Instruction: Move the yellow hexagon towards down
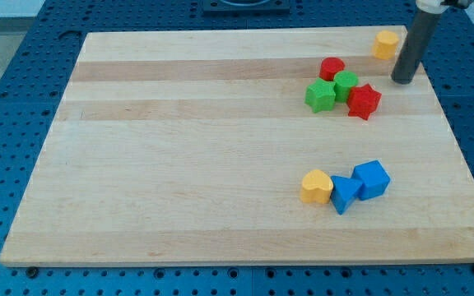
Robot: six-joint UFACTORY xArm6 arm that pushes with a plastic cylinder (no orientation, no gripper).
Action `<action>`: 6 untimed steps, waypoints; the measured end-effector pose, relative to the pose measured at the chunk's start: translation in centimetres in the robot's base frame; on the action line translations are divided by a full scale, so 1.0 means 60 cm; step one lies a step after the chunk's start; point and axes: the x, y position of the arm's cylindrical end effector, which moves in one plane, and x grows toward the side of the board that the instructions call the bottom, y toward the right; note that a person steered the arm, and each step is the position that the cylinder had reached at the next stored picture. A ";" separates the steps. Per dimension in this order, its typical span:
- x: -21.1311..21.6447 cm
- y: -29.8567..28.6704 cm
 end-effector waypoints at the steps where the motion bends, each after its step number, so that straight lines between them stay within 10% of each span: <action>1: -0.044 0.004; 6: -0.227 0.096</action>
